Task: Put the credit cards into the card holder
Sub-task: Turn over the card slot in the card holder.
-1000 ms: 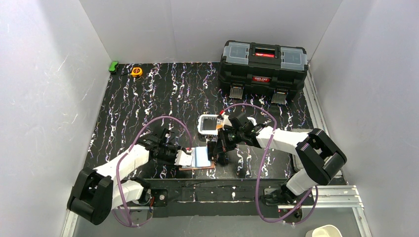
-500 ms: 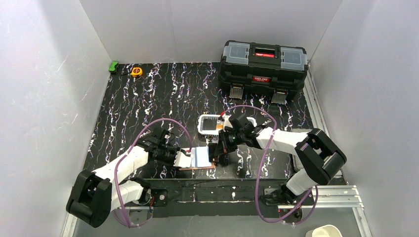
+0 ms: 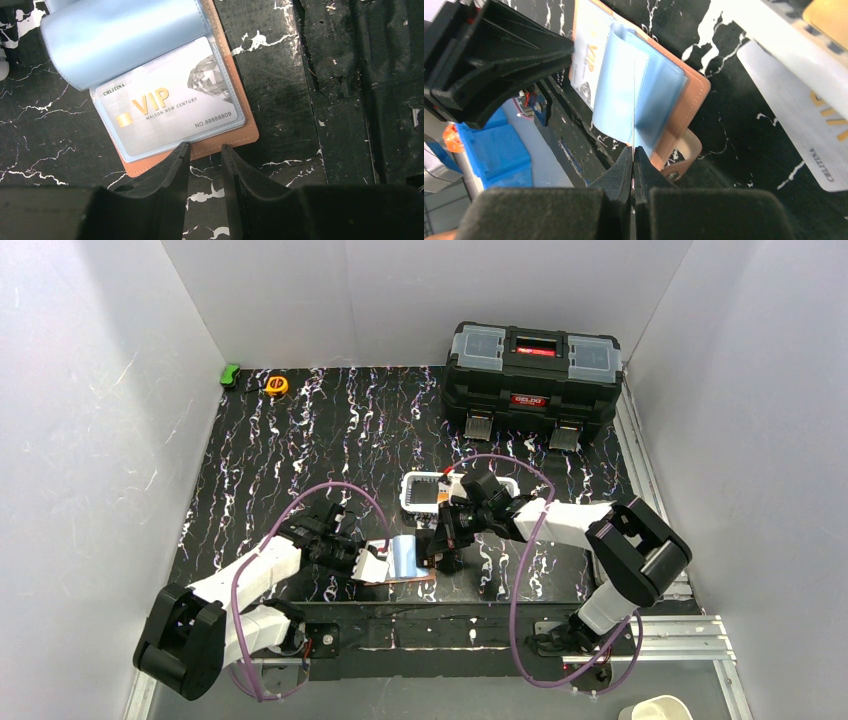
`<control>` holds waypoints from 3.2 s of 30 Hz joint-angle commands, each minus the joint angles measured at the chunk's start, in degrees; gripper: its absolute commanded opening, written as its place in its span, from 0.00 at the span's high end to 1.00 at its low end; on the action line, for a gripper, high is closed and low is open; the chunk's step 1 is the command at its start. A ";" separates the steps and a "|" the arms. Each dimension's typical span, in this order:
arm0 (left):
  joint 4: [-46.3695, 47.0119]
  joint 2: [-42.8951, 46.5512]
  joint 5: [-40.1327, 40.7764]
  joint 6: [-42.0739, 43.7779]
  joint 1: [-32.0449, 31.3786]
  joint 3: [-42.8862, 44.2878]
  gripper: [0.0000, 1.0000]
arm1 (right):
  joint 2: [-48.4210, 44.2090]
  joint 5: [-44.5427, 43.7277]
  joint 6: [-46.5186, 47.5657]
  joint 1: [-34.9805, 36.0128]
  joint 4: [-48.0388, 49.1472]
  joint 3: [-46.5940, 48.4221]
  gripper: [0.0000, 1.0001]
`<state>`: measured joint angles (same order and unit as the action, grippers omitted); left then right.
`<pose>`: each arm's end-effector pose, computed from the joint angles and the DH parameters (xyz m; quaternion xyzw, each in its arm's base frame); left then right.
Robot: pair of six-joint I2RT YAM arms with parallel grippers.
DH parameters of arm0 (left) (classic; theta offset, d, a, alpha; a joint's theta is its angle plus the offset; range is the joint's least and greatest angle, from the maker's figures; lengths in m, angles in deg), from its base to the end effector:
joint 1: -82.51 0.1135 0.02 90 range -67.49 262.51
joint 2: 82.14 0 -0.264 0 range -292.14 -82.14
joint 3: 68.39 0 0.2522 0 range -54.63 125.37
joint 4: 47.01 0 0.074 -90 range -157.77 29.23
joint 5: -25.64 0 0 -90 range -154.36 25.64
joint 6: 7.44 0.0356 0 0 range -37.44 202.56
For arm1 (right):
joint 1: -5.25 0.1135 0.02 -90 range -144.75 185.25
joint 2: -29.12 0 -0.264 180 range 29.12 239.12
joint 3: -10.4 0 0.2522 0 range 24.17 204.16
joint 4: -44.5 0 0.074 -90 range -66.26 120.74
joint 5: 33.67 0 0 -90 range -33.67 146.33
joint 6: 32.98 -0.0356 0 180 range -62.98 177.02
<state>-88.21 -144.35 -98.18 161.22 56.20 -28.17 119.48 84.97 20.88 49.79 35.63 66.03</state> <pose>0.1503 -0.0964 0.1602 0.7793 0.5133 -0.1561 0.3239 0.2055 0.2262 0.1612 -0.1624 0.8810 0.4204 0.1438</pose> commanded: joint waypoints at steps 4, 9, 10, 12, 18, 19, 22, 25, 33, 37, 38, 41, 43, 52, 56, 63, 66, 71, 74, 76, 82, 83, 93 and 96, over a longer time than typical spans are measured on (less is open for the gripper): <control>-1.47 -0.34 -2.24 0.72 -0.86 -1.09 0.72 | 1.53 5.09 -4.70 -0.06 12.13 -0.15 0.99; -1.49 -0.13 -2.28 0.72 -0.85 -1.23 0.72 | 2.83 7.62 -6.10 -0.50 15.77 0.57 0.99; -1.48 0.02 -2.29 0.71 -0.85 -1.23 0.72 | 3.19 7.90 -6.13 -0.50 15.84 0.85 0.99; -1.47 0.24 -2.15 0.54 -0.85 -1.23 0.72 | 3.84 8.53 -6.15 -0.55 15.96 1.64 0.99; -1.44 1.39 -1.69 -0.20 -0.85 -1.26 0.73 | 5.38 10.61 -6.25 -0.50 16.80 2.58 0.99; -1.33 1.62 -1.56 -0.62 -0.85 -1.22 0.73 | 5.85 11.28 -6.31 -0.42 17.14 2.99 0.99; -1.21 2.88 -1.11 -1.73 -0.85 -0.75 0.74 | 7.49 13.23 -6.38 0.03 17.85 4.87 0.99; -1.66 4.33 -0.78 -2.14 -0.85 -0.36 0.75 | 9.67 14.80 -5.78 1.22 16.95 7.31 0.99; -4.70 7.38 0.35 -1.55 -0.85 -0.97 0.80 | 13.86 13.14 -2.82 2.22 9.20 9.96 0.99; -8.40 8.87 0.71 0.28 -0.70 0.18 0.83 | 15.30 12.08 -1.68 2.27 6.08 10.68 0.99; -9.47 9.10 0.69 1.11 -0.64 0.70 0.84 | 15.69 12.09 -1.40 2.23 5.68 11.02 0.99; -10.05 9.11 0.45 2.24 -0.42 1.86 0.86 | 16.71 12.57 -1.09 2.22 5.10 11.89 0.99; -8.83 8.13 -0.46 2.09 -0.41 2.68 0.86 | 17.33 12.75 -0.66 2.22 4.19 12.83 0.99; 1.89 -1.70 -4.51 2.13 -0.55 4.17 0.80 | 16.63 13.21 -0.04 2.23 3.18 13.38 0.99; 3.85 -5.82 -3.95 4.95 -0.86 3.58 0.80 | 16.07 13.57 -0.28 2.15 3.57 13.29 0.99; 0.74 -6.60 -2.69 11.16 -1.21 2.16 0.81 | 13.69 14.59 -2.42 0.20 6.24 9.59 0.99; -0.74 -5.62 -2.62 12.64 -1.20 1.38 0.81 | 12.73 13.46 -3.19 -0.47 6.76 7.91 0.99; -2.48 -3.99 -2.96 13.02 -1.62 0.68 0.81 | 12.63 12.84 -4.31 -0.50 6.93 7.65 0.99; -3.19 -3.51 -3.23 12.62 -1.83 0.95 0.81 | 13.07 12.77 -4.40 -0.50 5.88 7.99 0.99; -3.36 -3.05 -3.56 11.95 -2.06 1.05 0.81 | 13.27 12.57 -4.49 -0.51 4.77 8.46 0.99; -3.95 -1.47 -4.35 10.91 -3.17 0.51 0.81 | 13.69 14.47 -4.62 -0.52 3.04 9.32 0.99; -4.06 -1.16 -4.42 10.99 -3.21 0.32 0.81 | 13.63 14.77 -4.66 -0.50 3.07 9.37 0.99; -5.82 2.44 -3.77 11.75 -3.48 -1.61 0.81 | 12.58 17.65 -9.33 -2.38 12.69 6.93 0.99; -5.95 2.79 -3.69 11.66 -3.43 -1.85 0.81 | 13.59 17.60 -9.40 -2.18 12.68 7.56 0.99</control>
<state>-90.92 -142.56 -100.59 172.60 53.03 -28.81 133.78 100.71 12.82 47.69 44.76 73.75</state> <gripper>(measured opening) 0.191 0.029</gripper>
